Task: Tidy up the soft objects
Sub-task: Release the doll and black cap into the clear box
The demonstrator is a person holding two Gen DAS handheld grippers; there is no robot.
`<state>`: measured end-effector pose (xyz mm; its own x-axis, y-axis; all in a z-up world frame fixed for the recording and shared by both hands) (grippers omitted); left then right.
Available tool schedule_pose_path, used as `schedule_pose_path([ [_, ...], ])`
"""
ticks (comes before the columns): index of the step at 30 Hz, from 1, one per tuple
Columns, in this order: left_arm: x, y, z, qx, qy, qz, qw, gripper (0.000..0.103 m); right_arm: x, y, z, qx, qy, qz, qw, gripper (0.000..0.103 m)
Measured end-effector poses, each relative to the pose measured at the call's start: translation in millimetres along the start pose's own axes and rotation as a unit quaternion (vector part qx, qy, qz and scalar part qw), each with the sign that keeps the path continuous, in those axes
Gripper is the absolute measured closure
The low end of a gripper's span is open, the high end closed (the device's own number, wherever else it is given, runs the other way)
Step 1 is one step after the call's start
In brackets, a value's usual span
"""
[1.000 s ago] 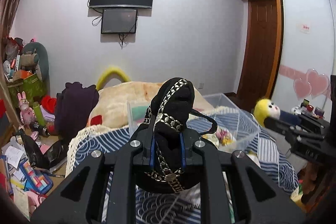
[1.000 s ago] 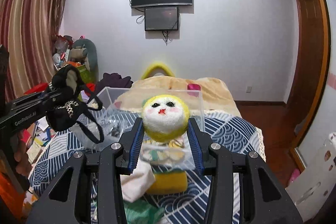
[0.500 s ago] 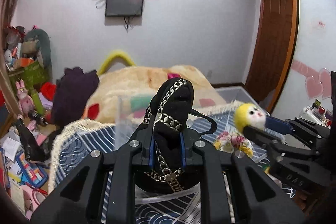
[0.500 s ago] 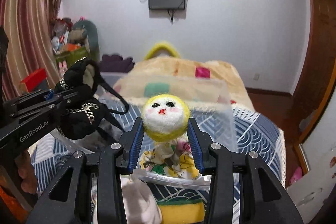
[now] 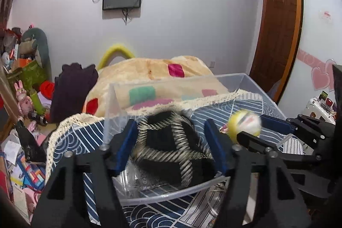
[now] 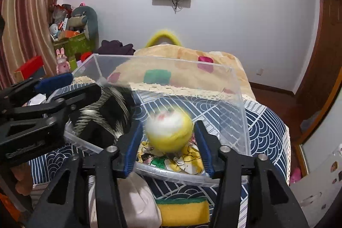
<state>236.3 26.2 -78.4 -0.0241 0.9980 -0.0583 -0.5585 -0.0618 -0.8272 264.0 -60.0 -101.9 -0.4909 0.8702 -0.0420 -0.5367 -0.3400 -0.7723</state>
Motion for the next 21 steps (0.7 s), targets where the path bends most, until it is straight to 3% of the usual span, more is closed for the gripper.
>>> schedule_pose_path([
  [2,-2,-3,8,-0.008,-0.001,-0.004,1.0000,0.021,-4,0,9,-0.012,-0.003,-0.008,1.000,0.045],
  [4,-2,-6,19,-0.021,-0.007,-0.005,0.9997,0.005,-8,-2,14,-0.021,-0.002,-0.011,1.000,0.045],
  [6,0,-8,29,-0.033,-0.012,0.000,0.9994,0.001,-11,-2,27,-0.036,0.002,-0.014,0.999,0.043],
  [10,2,-5,44,-0.038,-0.001,0.004,0.9993,0.000,-12,-5,46,-0.061,0.003,-0.015,0.998,0.034],
  [21,22,45,46,0.016,0.012,0.011,0.9997,0.000,-5,20,64,-0.065,-0.010,-0.018,0.998,0.033],
])
Point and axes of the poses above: each gripper's, at about its wrist camera, not at the fingertips, and z roughly against the way its jaws point, x to its left, y to its underside, the point moved 8 cm from there along -z, roughly the way its jaws point, and after that the axes turned 4 degrees about x, right-handed, at the moved point
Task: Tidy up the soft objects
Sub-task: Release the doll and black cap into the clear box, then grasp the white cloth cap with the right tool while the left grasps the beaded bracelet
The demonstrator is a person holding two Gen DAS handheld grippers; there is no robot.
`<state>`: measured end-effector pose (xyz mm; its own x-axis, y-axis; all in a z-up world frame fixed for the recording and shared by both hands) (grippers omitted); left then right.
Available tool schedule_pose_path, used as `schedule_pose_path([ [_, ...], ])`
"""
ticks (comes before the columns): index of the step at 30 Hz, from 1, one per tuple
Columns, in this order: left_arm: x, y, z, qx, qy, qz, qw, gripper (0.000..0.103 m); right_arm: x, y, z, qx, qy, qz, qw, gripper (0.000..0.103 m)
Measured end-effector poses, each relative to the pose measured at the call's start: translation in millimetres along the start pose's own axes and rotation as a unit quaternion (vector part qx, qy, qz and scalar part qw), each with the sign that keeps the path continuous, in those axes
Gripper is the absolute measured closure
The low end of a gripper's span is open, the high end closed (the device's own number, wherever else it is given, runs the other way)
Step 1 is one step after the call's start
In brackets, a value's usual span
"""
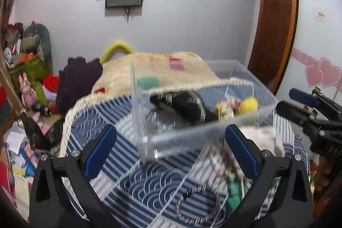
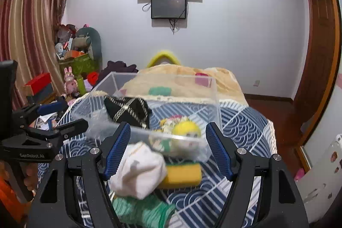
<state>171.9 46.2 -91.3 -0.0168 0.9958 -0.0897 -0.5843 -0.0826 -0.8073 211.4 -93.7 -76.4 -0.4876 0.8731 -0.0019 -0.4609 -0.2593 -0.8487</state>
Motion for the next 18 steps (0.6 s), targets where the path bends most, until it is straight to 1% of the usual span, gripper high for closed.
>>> schedule_pose_path([
  [3,4,21,-6,0.024,0.001,0.002,0.9997,0.000,6,10,-2,0.010,-0.001,0.002,1.000,0.033],
  [5,3,37,-9,0.038,-0.002,-0.006,0.9993,0.000,10,16,-4,0.018,-0.005,0.002,1.000,0.033],
  [8,0,54,-11,0.049,-0.009,-0.014,0.9987,0.002,14,28,-6,0.031,-0.011,0.000,0.999,0.033],
  [9,-2,60,-11,0.055,-0.008,-0.016,0.9983,0.006,15,32,-8,0.037,-0.012,0.000,0.999,0.033],
  [10,-3,64,-11,0.059,-0.006,-0.018,0.9981,0.015,17,36,-10,0.042,-0.015,-0.002,0.999,0.032],
  [12,-9,75,-14,0.077,0.000,-0.025,0.9967,0.024,19,40,-12,0.050,-0.019,-0.005,0.999,0.030],
  [14,-13,82,-14,0.086,0.005,-0.028,0.9959,0.025,20,45,-15,0.056,-0.020,-0.006,0.998,0.026],
  [18,-15,93,-16,0.097,0.006,-0.035,0.9947,0.034,22,48,-19,0.063,-0.020,-0.003,0.998,0.025],
])
Point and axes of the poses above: each gripper's, at about its wrist camera, not at the fingertips, and z roughly against the way its jaws point, x to its left, y to its underside, the point moved 8 cm from there along -z, roughly the way its jaws point, and after that the axes turned 4 degrees about x, right-handed, at the moved point
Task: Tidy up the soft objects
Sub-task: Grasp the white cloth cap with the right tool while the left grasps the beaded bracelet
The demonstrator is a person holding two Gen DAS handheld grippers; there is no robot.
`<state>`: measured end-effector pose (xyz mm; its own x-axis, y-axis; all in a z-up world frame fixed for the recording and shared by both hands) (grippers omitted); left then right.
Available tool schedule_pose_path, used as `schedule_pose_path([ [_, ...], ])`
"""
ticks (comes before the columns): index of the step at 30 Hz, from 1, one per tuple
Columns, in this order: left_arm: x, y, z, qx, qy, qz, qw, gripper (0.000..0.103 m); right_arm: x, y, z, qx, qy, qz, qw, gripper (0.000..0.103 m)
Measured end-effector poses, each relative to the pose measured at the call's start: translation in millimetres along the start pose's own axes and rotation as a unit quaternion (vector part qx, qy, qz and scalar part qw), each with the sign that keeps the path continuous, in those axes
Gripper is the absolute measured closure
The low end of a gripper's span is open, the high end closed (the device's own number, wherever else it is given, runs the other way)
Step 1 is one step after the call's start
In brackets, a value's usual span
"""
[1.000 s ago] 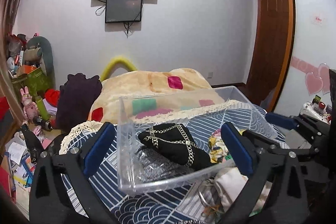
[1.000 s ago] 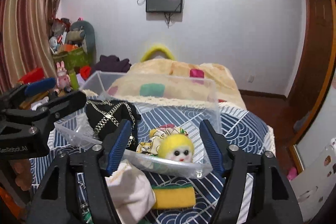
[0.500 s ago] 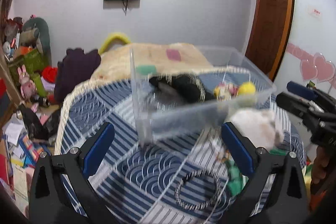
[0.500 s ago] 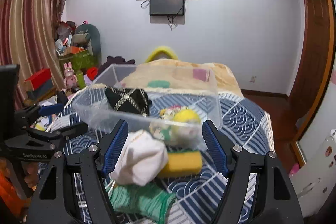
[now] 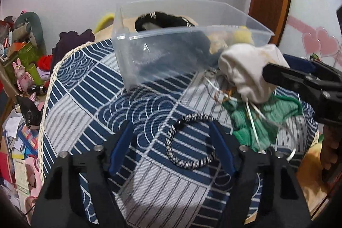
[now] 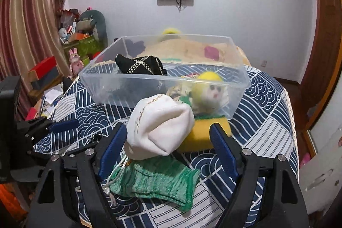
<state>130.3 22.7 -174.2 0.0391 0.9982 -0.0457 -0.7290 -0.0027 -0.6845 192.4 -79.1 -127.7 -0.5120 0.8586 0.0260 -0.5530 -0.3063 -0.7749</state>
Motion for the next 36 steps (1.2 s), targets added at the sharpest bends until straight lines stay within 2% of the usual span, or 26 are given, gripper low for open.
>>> schedule_pose_path([
  [3,5,9,-4,0.012,0.003,0.006,0.9999,0.035,3,1,0,-0.005,0.016,0.018,1.000,0.026],
  [6,10,17,-5,0.014,0.013,0.019,0.9996,0.041,5,1,0,-0.006,0.016,0.021,1.000,0.027],
  [8,12,18,-4,0.011,0.016,0.021,0.9996,0.052,4,1,-1,-0.005,0.013,0.020,1.000,0.038],
  [9,12,19,-4,0.010,0.015,0.020,0.9996,0.058,3,2,-2,-0.001,0.010,0.020,1.000,0.050],
  [11,13,19,-4,0.006,0.021,0.018,0.9996,0.066,4,2,-2,0.001,0.002,0.017,1.000,0.064],
  [13,14,18,-4,0.004,0.027,0.019,0.9994,0.084,5,1,0,-0.002,-0.005,0.017,1.000,0.073],
  [15,15,17,-4,0.003,0.030,0.017,0.9994,0.095,6,1,2,-0.006,-0.008,0.019,1.000,0.080],
  [17,14,18,-4,0.001,0.029,0.012,0.9995,0.097,8,0,5,-0.011,-0.008,0.020,1.000,0.087],
  [20,14,14,-4,-0.003,0.021,0.006,0.9998,0.097,9,-3,10,-0.020,-0.012,0.021,1.000,0.090],
  [28,20,-9,17,-0.042,0.013,0.012,0.9990,0.098,6,-18,34,-0.062,-0.016,0.017,0.998,0.091],
  [36,21,-51,43,-0.104,-0.006,-0.002,0.9946,0.098,-4,-34,51,-0.095,-0.014,-0.004,0.995,0.091],
])
Point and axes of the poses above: each gripper's, at about its wrist camera, not at the fingertips, and z roughly against the way its jaws point, x to its left, y to its underside, the point moved 8 cm from there along -z, roughly the way its jaws point, and after that the axes turned 4 degrees about x, right-handed, at the moved point
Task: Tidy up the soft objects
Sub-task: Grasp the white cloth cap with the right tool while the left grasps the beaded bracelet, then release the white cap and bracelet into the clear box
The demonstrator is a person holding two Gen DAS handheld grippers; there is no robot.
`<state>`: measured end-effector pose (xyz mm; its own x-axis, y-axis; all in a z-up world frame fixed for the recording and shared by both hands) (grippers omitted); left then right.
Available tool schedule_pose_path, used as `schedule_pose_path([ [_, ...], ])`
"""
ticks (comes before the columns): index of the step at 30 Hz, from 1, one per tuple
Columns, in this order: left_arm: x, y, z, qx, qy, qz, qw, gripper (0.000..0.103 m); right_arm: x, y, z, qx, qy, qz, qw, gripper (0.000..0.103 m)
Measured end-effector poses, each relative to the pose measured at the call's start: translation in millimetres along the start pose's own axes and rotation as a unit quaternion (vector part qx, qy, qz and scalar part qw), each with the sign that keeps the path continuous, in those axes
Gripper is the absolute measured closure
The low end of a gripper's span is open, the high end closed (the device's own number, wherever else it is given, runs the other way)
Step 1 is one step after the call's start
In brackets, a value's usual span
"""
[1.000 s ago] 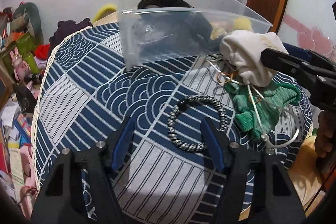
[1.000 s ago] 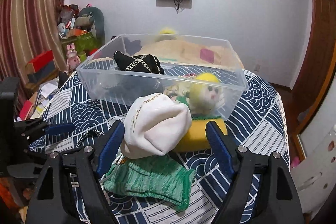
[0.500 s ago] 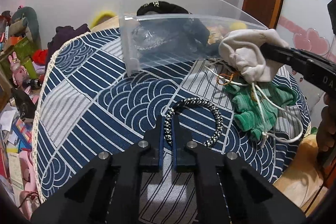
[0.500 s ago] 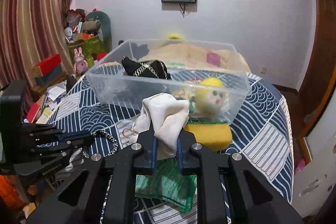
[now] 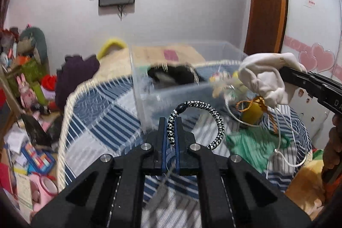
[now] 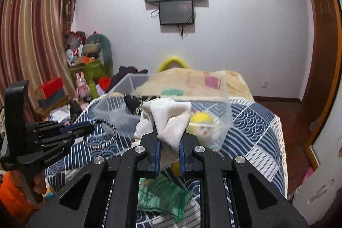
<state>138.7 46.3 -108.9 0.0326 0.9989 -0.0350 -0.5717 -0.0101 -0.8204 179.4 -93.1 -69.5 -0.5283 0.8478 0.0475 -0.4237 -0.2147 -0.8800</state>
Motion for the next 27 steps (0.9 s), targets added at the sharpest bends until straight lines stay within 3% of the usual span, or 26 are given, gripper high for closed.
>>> schedule_pose_path([
  [9,5,-46,8,-0.051,-0.010,-0.004,0.9986,0.098,-9,-29,7,-0.040,0.017,0.003,0.999,0.091],
  [19,14,-77,-16,-0.056,-0.002,0.024,0.9981,0.098,-16,-58,-5,-0.074,0.032,-0.003,0.997,0.091],
  [27,15,-78,-50,-0.027,-0.003,0.034,0.9990,0.098,-13,-49,-54,-0.023,0.037,-0.014,0.999,0.091],
])
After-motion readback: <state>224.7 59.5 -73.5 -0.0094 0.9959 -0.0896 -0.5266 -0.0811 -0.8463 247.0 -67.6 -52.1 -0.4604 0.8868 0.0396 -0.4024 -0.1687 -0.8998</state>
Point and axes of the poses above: each gripper's, at about its wrist camera, not at the fingertips, and z roughly against the way its jaws point, x to its left, y to its underside, the point moved 8 cm from there along -z, roughly the way its jaws point, and after that the axes turned 4 degrees about x, right-handed, at the moved point
